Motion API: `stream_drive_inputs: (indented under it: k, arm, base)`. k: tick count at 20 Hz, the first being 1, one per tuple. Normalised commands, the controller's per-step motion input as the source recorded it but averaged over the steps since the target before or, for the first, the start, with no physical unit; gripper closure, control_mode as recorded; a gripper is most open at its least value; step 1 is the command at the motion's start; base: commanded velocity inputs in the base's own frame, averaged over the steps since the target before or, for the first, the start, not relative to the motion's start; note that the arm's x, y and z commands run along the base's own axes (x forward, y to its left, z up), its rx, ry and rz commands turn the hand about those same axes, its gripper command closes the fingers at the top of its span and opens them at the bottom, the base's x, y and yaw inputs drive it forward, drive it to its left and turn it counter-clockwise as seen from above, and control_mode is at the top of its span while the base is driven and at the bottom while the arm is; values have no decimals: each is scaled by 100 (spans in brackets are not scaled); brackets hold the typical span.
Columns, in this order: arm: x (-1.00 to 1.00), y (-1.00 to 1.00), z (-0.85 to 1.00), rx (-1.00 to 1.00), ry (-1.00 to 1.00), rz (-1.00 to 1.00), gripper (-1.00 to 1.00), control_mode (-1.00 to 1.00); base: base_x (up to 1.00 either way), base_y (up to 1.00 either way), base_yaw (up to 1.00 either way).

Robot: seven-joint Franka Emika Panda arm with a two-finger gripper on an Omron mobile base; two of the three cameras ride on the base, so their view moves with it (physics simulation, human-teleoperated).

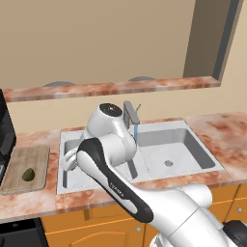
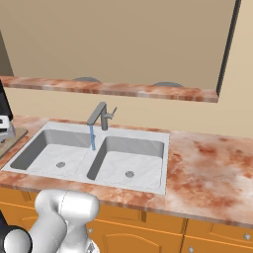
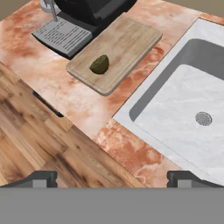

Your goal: Pick the kiwi from the sink and place it on the cutting board to airdry. Then turn off the sink faucet.

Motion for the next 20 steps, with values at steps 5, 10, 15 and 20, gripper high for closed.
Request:
stream_drive_inputs:
  k: [5,10,15,20]
  arm:
    - [-67,-97,46,11,-2,0,-100,-100]
    - [-61,-98,39,10,-5,0,-100,-100]
    - [-55,-94,26,15,-5,0,-100,-100]
    - [-38,-91,32,14,-4,1,-100,-100]
  base:
    - [0,0,0]
    - [0,0,0]
    - [0,0,0]
    - [0,0,0]
